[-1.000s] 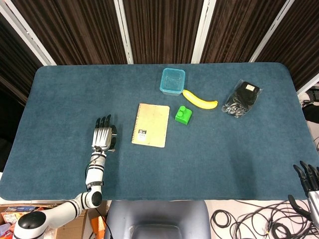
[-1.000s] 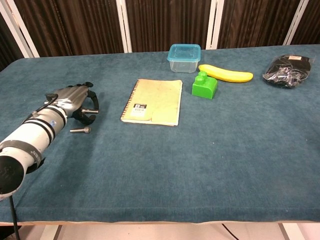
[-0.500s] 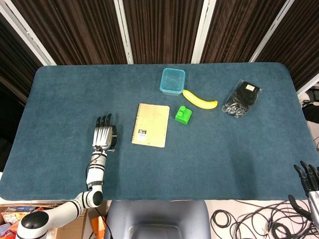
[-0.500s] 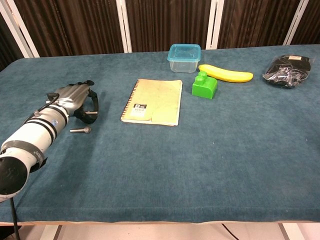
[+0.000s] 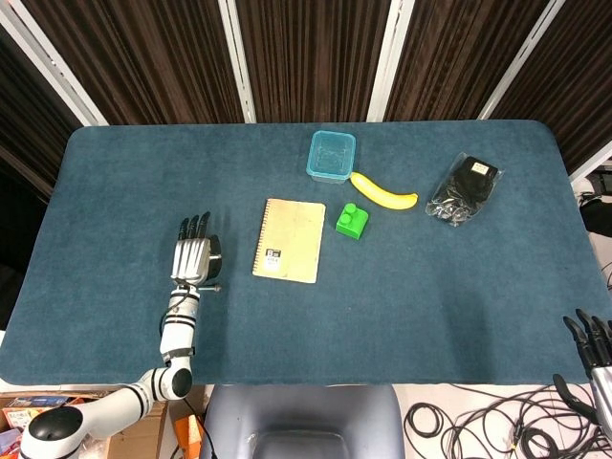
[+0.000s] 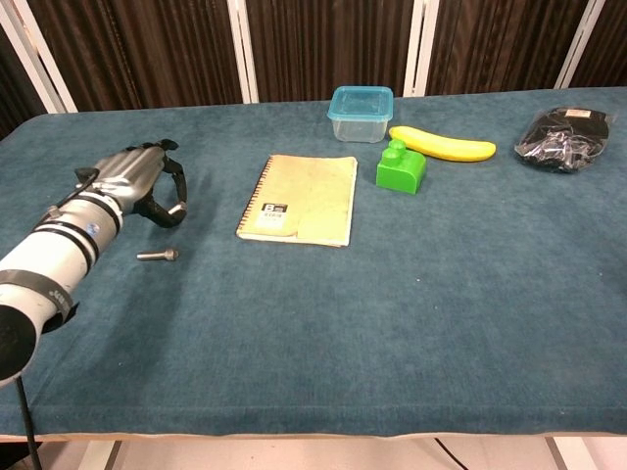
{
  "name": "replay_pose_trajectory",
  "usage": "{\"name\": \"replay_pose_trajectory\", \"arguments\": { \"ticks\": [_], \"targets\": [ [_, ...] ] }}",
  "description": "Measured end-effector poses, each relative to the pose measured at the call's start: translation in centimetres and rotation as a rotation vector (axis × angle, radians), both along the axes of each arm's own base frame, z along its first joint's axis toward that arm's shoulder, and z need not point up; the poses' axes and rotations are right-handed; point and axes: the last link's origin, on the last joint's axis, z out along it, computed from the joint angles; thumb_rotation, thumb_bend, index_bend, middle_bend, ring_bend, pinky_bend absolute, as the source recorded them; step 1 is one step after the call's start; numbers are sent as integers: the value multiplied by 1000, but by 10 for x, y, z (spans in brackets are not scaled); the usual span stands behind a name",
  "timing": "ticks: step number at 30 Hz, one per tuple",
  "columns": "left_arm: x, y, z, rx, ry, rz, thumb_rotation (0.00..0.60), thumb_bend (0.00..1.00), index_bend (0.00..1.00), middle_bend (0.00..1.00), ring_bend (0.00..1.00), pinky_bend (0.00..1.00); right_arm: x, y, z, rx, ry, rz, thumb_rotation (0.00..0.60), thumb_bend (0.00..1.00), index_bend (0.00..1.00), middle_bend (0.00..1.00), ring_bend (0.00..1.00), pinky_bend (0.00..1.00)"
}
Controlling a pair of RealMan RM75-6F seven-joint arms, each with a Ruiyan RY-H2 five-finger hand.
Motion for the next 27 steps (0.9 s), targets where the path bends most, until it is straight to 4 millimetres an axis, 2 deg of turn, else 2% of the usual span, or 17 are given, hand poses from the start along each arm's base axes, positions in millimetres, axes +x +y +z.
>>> {"name": "replay_pose_trajectory", "arguments": {
  "ticks": [5, 12, 20, 27],
  "targets": [
    [-3, 2, 8, 14, -17, 17, 600, 352, 592, 51, 0, 0, 0, -1, -1, 3, 4, -2, 600, 289, 0, 0, 0, 36],
    [-6, 3, 9, 11, -24, 31, 600, 351, 581, 51, 0, 0, 0, -1, -2, 3, 6, -4, 600, 290, 0, 0, 0, 36],
    [-6, 6, 9, 17, -30, 36, 600, 346, 539, 51, 0, 0, 0, -1, -1, 3, 3, -3, 600, 290, 0, 0, 0, 36],
    [-6, 9, 8, 16, -36, 37, 600, 344, 459, 51, 0, 0, 0, 0, 0, -2, -1, -3, 600, 290, 0, 0, 0, 36]
  ]
}}
